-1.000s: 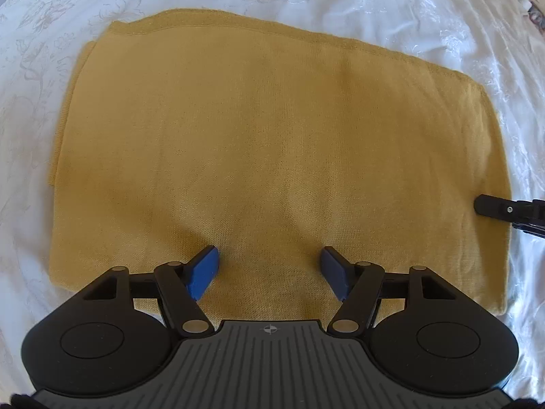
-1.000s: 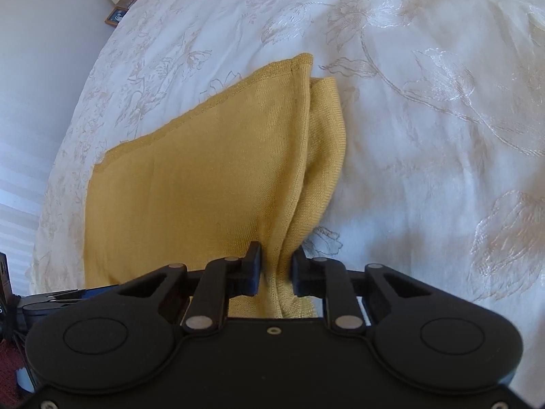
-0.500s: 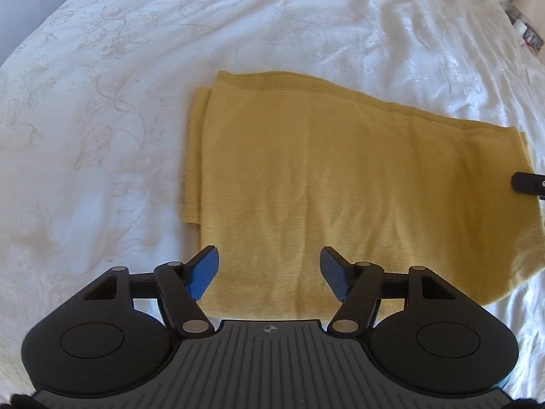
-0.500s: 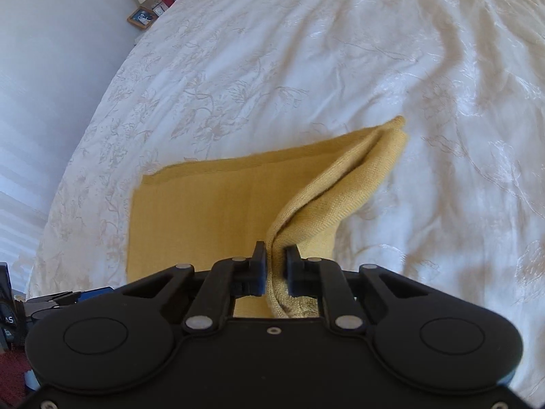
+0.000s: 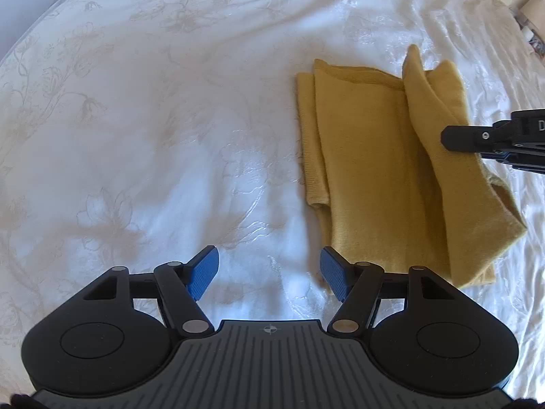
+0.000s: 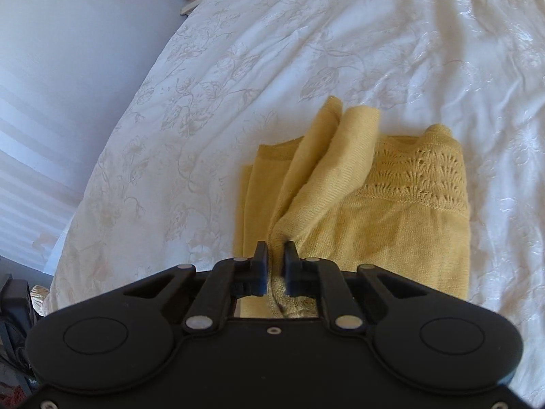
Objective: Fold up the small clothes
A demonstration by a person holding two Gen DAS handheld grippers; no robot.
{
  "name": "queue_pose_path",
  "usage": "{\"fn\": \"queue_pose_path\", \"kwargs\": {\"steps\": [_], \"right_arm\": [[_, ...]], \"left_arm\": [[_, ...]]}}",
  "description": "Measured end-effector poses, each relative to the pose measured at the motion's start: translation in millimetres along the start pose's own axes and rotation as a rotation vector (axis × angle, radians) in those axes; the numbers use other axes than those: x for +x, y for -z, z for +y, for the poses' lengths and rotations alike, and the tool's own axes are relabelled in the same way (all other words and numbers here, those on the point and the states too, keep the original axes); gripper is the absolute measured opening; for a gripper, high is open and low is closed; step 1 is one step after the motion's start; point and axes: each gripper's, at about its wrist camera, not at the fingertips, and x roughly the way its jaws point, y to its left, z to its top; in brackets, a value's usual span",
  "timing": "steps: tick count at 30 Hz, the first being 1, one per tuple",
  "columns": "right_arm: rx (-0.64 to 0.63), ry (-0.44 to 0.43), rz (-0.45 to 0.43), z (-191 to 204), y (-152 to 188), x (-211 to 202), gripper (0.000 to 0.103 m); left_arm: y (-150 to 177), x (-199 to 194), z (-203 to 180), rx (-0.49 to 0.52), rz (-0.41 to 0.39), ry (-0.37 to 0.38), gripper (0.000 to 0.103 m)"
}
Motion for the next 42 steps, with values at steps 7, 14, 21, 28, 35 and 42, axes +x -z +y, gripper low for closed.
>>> {"fn": "queue_pose_path", "kwargs": {"steps": [7,14,21,28,35,42], "right_arm": [[-0.015,0.074,0.052,28.3,3.2,42.6,0.017],[0.001,0.029,0.047,44.2,2.1,56.7,0.006],[-0.029,0.028,-0.006,51.9,4.2,44.1,0.016],[-0.113,0.158,-0.032,37.2,22.3,19.2,0.041],[-0.262,0.188,0.013,57.2,55.0,29.8,0.05],[-0.246,0.268,0.085,64.8,49.5,75.3,0.05]], "left_arm": [[3.1,4.1,28.0,-0.03,0.017,0.008,0.065],[2.1,8.9,38.2,-0.048,0.027,0.022,0.065],[-10.6,8.8,40.5,-0.062,0.018,0.054,0.065],[-55.8,12.7,21.2,-0.035,-0.02,0.165,0.065],[-105.2,22.6,-8.0,0.026,-0.036,0.235,0.065],[-121.9,35.2,-28.6,0.084,-0.004,0.279,0.065]]}}
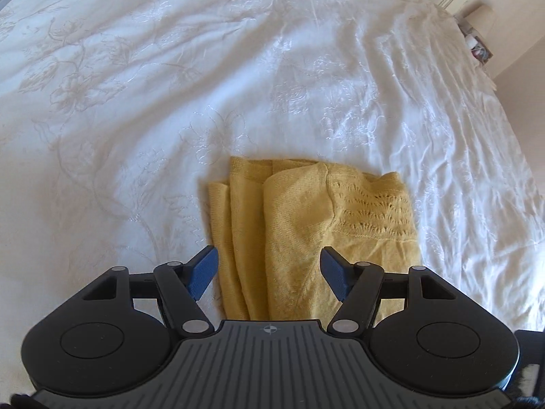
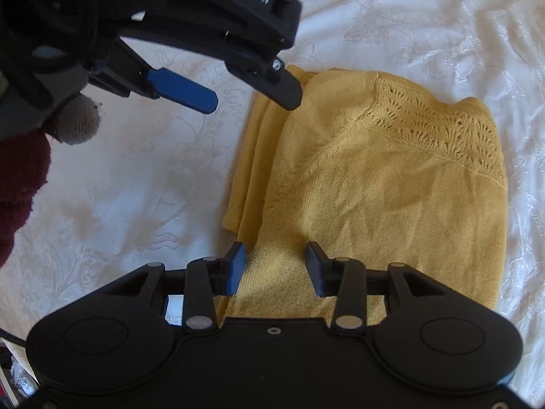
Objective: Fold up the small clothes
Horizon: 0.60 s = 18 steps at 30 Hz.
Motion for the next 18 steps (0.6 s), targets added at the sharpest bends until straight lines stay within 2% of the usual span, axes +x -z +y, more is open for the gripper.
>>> {"fn": "queue_pose_path", "kwargs": {"steps": [1,3,4,7,12,18], "right_arm": [[-0.007,0.011,0.015,0.1,-0.3,4.6,0.05],[-0.005,0.01,0.028,-4.1,0.9,5.5,0.018],[0.01,0.006,0.029,-8.0,1.9,3.6,0.01],[0.061,-0.004,0.013,-22.2,6.5,-4.1,0.01],[0.119,-0.033,0.012,-37.7,9.5,-6.7,0.01],[0.15,-0.057,0.005,-45.4,11.2,-9.2,0.01]], "left_arm": [[-1.3,3.9,-2.4,0.005,0.01,0.016,0.065],[-1.4,10.9,-6.6,0.013,0.026,0.041,0.065],[-1.3,15.3,-8.6,0.016,0.033,0.053,0.065],[-1.3,29.3,-11.8,0.005,0.047,0.065,0.065],[-7.1,55.9,-6.4,-0.082,0.062,0.071,0.065],[-12.8,75.8,-3.8,-0.146,0.063,0.131,0.062]]}}
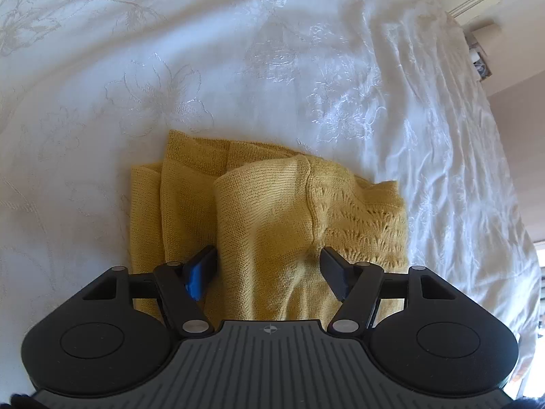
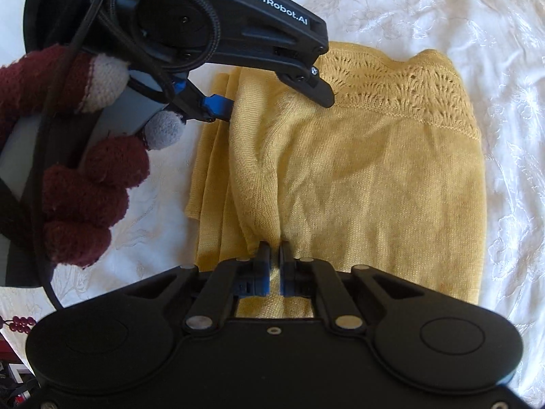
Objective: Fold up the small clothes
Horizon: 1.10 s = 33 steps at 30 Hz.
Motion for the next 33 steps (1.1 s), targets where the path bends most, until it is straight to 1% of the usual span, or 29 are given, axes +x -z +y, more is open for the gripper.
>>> {"fn": "queue_pose_path", "kwargs": {"steps": [1,2,4,7,9,10,12,13,14,15,16,18,19,20,22,25,27,29,33], "right_arm": [[0.004,-0.003,-0.002,-1.1,0.4,-0.7,0.01],[0.006,-0.005,-0.004,-2.1,0.6,-1.5,0.01],[0.011,-0.009,-0.01,-4.3,2.4,-5.7,0.01],[0.006,-0.038,-0.028,-6.2,0.4,-18.6,0.01],[-0.017,-0.058,-0.046,-0.2,-1.1,-26.5,0.01],[-0.026,-0.063,-0.051,3.1,-1.9,-26.8,0.01],[-0.038,-0.077,-0.04,9.6,-4.3,-17.9,0.011],[-0.043,-0.088,-0.032,10.4,-5.2,-11.8,0.018],[-0.052,-0.097,-0.029,12.4,-5.8,-6.7,0.022],[-0.06,-0.108,-0.025,13.0,-5.9,-3.8,0.022],[-0.067,-0.128,-0.012,11.2,-6.5,-1.0,0.023],[-0.071,-0.15,-0.013,8.3,-4.5,-4.9,0.029],[-0.075,-0.163,-0.025,4.4,-3.1,-9.9,0.039],[-0.074,-0.176,-0.033,1.9,-1.5,-15.1,0.045],[-0.062,-0.192,-0.042,-8.3,2.0,-24.7,0.048],[-0.052,-0.18,-0.064,-23.9,5.9,-37.4,0.048],[-0.043,-0.175,-0.078,-34.9,7.0,-44.7,0.049],[-0.033,-0.178,-0.093,-43.2,5.7,-47.4,0.055],[-0.052,-0.175,-0.089,-34.1,6.8,-34.7,0.056]], "left_arm": [[0.3,-0.3,-0.7,-0.004,-0.015,0.011,0.044],[0.7,-1.3,-2.1,-0.003,-0.026,0.011,0.014],[2.4,-8.3,-8.1,0.008,-0.046,-0.006,0.014],[9.1,-36.9,-22.8,0.081,-0.113,-0.019,0.014],[9.3,-50.9,-23.6,0.11,-0.126,-0.01,0.014],[6.9,-52.1,-21.1,0.112,-0.12,-0.022,0.014],[-1.0,-43.6,-11.9,0.116,-0.103,-0.087,0.015],[-4.2,-38.1,-6.7,0.121,-0.1,-0.129,0.016],[-7.4,-31.1,0.4,0.127,-0.098,-0.196,0.017],[-10.4,-26.2,6.0,0.13,-0.091,-0.248,0.017],[-13.5,-22.2,13.5,0.122,-0.075,-0.256,0.029],[-16.4,-23.3,26.4,0.081,-0.066,-0.204,0.031],[-17.8,-25.2,30.9,0.07,-0.065,-0.185,0.033],[-18.5,-27.6,34.5,0.067,-0.067,-0.177,0.036],[-16.7,-33.6,37.1,0.081,-0.09,-0.206,0.045],[-10.3,-45.4,37.0,0.11,-0.132,-0.278,0.044],[-3.9,-53.4,37.5,0.118,-0.147,-0.292,0.044],[5.2,-60.7,37.2,0.125,-0.16,-0.298,0.044],[29.6,-70.4,35.3,0.114,-0.156,-0.285,0.044]]}}
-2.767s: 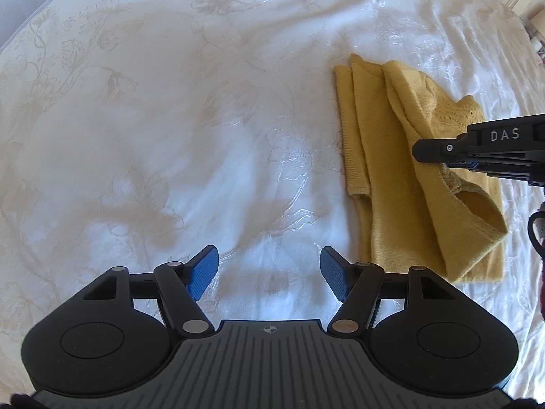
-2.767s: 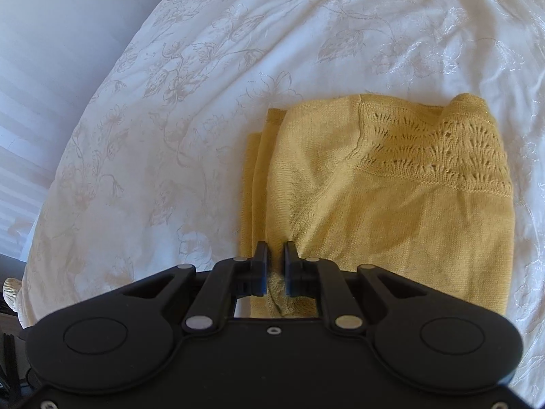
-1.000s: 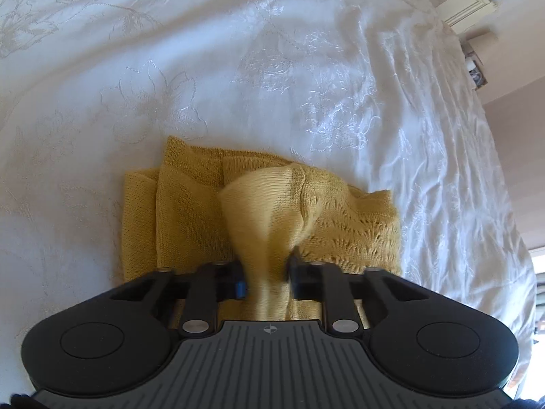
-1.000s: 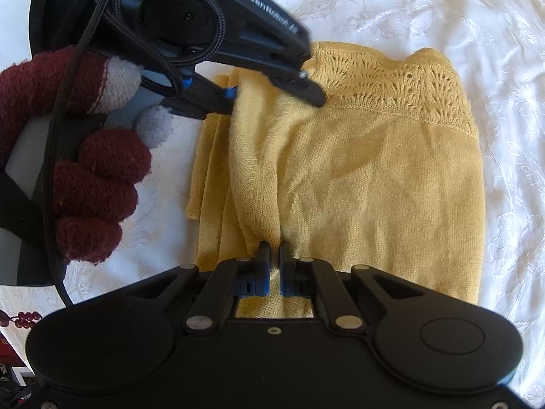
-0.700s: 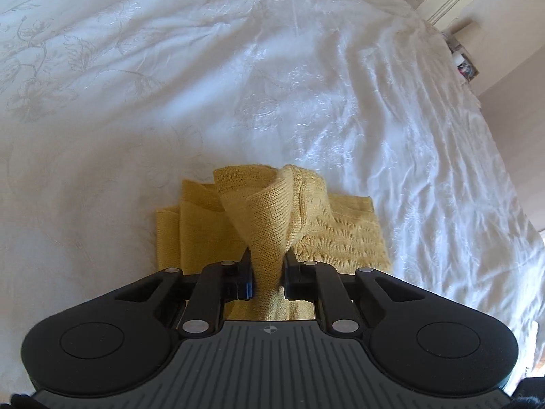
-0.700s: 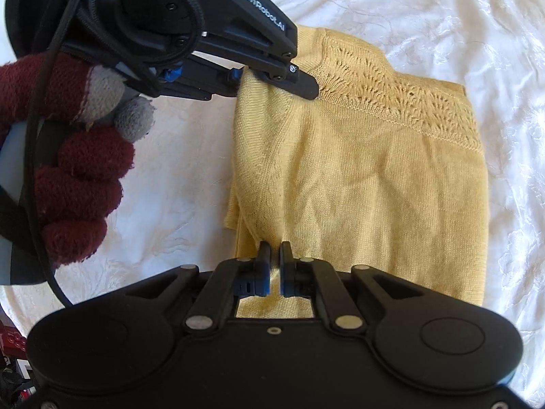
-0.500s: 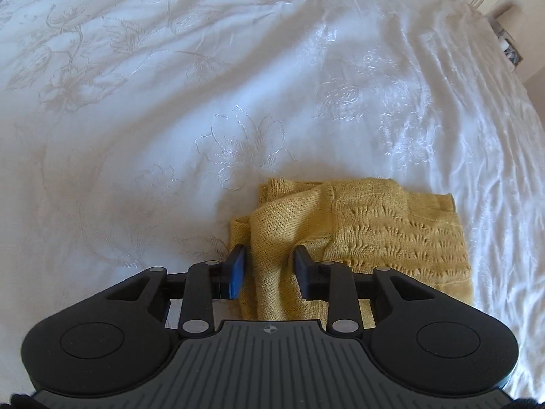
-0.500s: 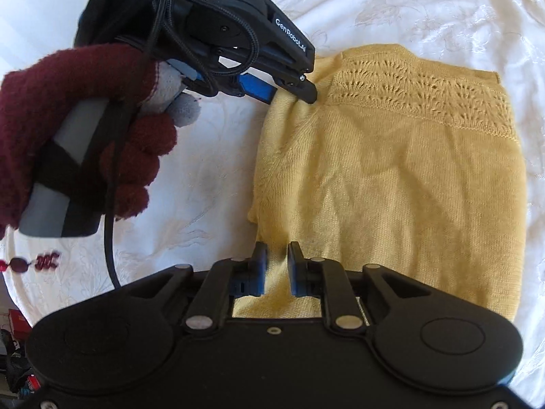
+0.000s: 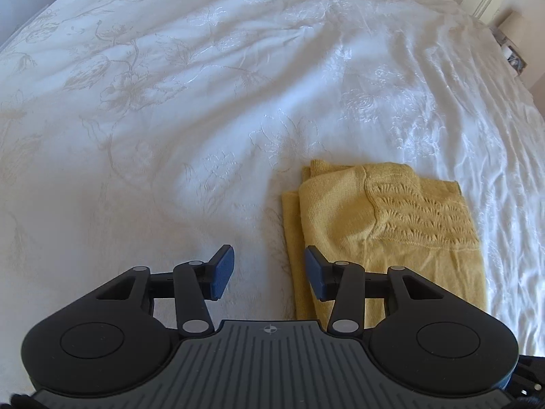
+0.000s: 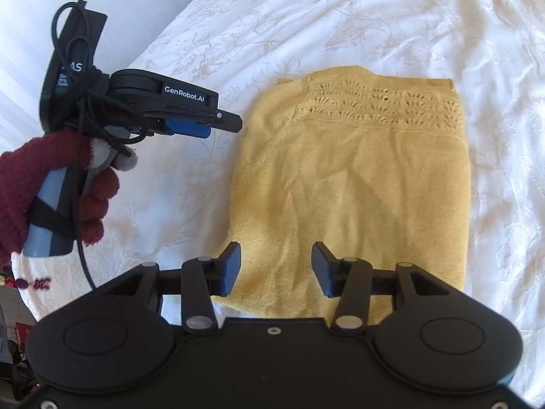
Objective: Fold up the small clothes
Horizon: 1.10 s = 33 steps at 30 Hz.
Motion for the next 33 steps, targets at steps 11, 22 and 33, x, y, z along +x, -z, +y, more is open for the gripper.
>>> {"fn": "queue_pose_path", "kwargs": {"steps": [11,22,33], "right_arm": [[-0.377,-0.112,0.1,74.3,12.8,47.2,0.056],[-0.064,0.058,-0.055,-43.8,-25.0,-32.0,0.09],[0.205,-0.015,-0.012,-124.4,-55.3,3.2,0.098]], "left_arm": [[41.5,-25.9,15.7,-0.105,0.05,0.084,0.045],[76.0,-21.3,-12.3,-0.137,0.097,0.268,0.087],[97.7,14.1,-35.8,-0.106,0.159,0.252,0.093]]}}
